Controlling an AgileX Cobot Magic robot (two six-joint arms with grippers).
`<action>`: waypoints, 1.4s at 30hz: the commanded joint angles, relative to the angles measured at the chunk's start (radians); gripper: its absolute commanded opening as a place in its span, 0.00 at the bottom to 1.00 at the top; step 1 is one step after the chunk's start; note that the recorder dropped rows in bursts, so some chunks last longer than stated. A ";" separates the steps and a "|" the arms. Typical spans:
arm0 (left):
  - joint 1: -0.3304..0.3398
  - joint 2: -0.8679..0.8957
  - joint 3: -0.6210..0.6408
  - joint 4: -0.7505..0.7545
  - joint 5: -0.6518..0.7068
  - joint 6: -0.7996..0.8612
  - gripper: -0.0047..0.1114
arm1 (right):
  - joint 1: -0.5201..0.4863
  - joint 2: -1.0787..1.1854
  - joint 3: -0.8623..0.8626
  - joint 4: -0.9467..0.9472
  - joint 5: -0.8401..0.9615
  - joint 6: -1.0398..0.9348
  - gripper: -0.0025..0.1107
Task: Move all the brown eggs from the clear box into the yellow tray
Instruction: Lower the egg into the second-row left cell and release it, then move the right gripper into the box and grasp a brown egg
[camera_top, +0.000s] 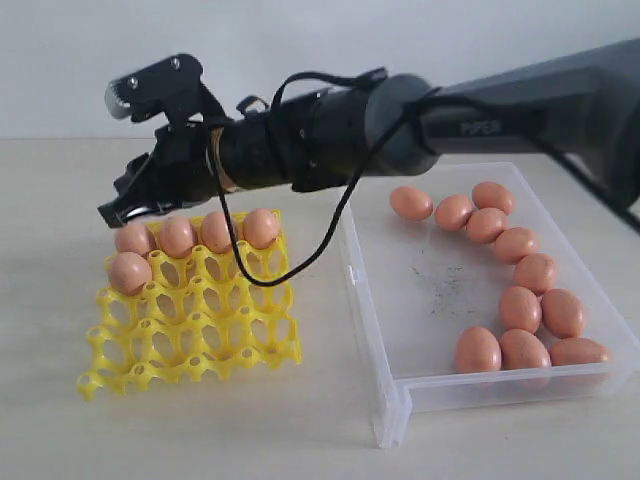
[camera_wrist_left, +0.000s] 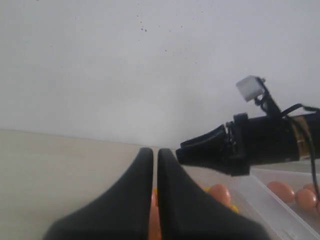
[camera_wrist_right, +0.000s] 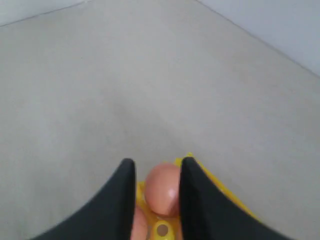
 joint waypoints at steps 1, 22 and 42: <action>-0.006 -0.003 -0.003 -0.009 -0.016 -0.007 0.07 | -0.014 -0.153 0.047 -0.202 0.044 0.231 0.02; -0.006 -0.003 -0.003 -0.009 -0.016 -0.007 0.07 | -0.342 -0.468 0.441 1.204 1.083 -1.324 0.02; -0.006 -0.003 -0.003 -0.009 -0.016 -0.007 0.07 | -0.471 -0.375 0.443 1.512 1.150 -1.353 0.51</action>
